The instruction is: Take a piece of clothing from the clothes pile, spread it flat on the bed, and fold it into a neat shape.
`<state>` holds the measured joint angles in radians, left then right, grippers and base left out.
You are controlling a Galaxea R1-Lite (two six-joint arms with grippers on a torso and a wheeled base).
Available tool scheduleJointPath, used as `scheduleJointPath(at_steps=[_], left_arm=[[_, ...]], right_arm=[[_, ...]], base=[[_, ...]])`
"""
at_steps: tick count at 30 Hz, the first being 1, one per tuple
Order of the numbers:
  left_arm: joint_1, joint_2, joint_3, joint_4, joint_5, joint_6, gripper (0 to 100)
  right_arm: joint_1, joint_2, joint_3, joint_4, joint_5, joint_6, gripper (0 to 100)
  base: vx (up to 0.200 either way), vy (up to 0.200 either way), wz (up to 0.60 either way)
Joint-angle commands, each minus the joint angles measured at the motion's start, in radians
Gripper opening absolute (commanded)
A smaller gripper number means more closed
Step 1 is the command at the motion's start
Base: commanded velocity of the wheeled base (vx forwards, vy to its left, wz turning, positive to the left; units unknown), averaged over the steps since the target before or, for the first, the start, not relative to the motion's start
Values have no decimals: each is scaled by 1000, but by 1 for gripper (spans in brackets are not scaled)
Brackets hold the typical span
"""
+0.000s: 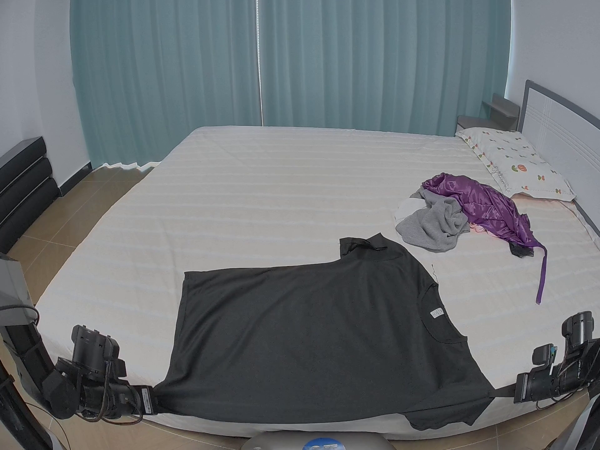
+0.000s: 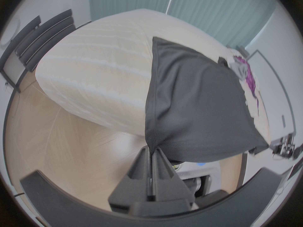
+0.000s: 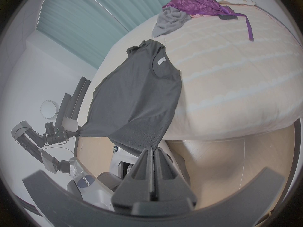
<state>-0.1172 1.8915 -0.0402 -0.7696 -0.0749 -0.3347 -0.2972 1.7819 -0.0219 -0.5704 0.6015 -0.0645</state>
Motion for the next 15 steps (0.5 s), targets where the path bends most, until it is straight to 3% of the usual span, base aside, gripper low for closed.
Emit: scheduleJointPath(at_steps=[1, 5, 15], left_arm=[[1, 0, -98, -22, 1, -96, 0], [-7, 0, -179, -22, 9, -187, 0], [-9, -2, -256, -25, 79, -207, 0]], right_arm=[[23, -22, -53, -5, -2, 38, 0], [49, -26, -112, -9, -2, 103, 0], [89, -15, -225, -9, -16, 201, 0]], base=[[0, 0, 0], [0, 0, 0], [0, 0, 0]])
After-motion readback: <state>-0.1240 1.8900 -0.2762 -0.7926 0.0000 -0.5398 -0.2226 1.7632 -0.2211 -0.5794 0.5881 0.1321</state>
